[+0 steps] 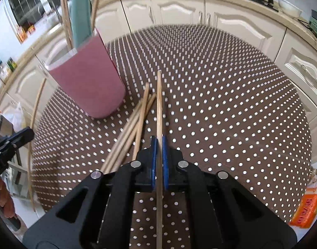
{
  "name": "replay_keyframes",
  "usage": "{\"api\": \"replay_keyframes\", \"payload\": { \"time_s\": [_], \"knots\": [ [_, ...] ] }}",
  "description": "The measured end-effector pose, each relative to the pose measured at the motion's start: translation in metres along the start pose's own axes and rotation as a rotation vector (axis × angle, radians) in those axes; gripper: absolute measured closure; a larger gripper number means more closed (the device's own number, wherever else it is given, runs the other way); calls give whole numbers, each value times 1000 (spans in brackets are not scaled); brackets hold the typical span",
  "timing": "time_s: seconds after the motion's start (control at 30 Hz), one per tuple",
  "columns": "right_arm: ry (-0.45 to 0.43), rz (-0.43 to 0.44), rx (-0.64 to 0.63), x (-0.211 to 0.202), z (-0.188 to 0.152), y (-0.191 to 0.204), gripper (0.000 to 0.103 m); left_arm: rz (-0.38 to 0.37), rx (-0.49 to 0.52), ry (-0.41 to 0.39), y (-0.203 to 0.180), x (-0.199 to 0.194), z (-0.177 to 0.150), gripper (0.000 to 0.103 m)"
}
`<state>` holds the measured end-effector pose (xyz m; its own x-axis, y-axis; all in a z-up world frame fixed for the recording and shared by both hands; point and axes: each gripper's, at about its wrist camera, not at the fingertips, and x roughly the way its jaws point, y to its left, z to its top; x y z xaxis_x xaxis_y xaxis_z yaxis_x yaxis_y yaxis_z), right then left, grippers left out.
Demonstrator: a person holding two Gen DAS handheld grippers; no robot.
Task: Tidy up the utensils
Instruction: 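Lift both chopsticks upright and carry them above the pink cup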
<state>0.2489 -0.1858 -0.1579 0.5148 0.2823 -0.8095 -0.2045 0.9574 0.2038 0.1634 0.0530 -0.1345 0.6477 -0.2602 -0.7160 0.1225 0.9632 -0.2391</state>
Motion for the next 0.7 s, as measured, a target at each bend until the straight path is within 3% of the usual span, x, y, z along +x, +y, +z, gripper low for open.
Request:
{"api": "replay_keyframes", "payload": {
  "time_s": [0.1, 0.33, 0.57, 0.7],
  "knots": [
    [-86, 87, 25, -24, -1, -10, 97, -29, 8, -54, -6, -12, 2, 97],
    [-278, 176, 38, -77, -4, -22, 97, -112, 9, -202, -17, -39, 8, 97],
    [-411, 233, -16, -119, -9, 7, 97, -152, 31, -308, -31, -53, 17, 97],
    [-456, 261, -47, -129, -1, 24, 97, -135, 60, -380, -42, -58, 28, 97]
  ]
}}
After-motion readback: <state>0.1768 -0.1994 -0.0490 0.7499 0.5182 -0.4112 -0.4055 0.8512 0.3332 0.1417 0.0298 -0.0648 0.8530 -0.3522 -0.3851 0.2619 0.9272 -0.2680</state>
